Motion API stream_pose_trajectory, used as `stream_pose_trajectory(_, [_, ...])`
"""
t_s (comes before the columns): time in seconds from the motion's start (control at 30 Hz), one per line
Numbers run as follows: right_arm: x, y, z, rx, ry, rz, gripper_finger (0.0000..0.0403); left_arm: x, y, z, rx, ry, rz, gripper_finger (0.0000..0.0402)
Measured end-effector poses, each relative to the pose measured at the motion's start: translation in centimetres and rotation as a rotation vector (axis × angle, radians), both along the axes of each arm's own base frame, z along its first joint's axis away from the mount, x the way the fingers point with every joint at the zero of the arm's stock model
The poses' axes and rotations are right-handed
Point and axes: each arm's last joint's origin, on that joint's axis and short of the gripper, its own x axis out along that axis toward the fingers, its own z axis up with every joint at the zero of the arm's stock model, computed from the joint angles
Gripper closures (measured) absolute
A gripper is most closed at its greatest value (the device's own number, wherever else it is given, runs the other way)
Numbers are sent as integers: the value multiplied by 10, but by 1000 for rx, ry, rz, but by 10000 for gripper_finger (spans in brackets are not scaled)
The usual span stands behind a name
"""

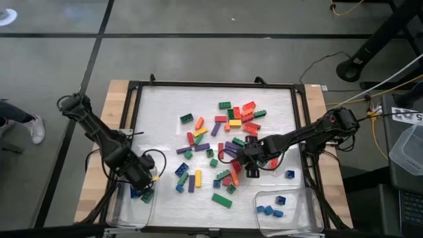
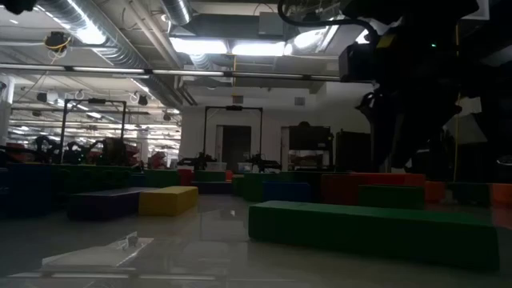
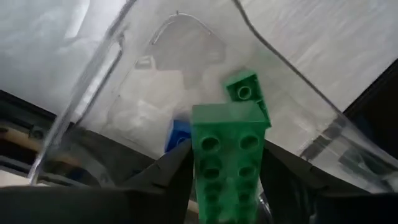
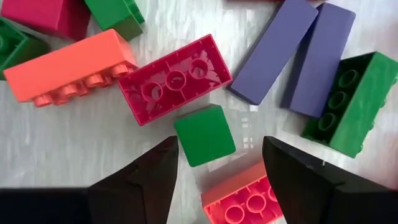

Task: Sort blocks by size
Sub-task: Put the large green game piece into the left transparent bin, then put the small green block into the right transparent bin

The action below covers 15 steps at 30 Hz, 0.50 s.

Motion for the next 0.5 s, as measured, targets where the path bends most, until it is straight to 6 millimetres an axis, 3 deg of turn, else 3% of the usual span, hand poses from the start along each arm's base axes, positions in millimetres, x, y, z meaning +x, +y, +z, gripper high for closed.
stream_pose_trajectory(0.5, [1,-2,0,-1,-3,56,172,1,-2,-8,-23,-21,-48,196])
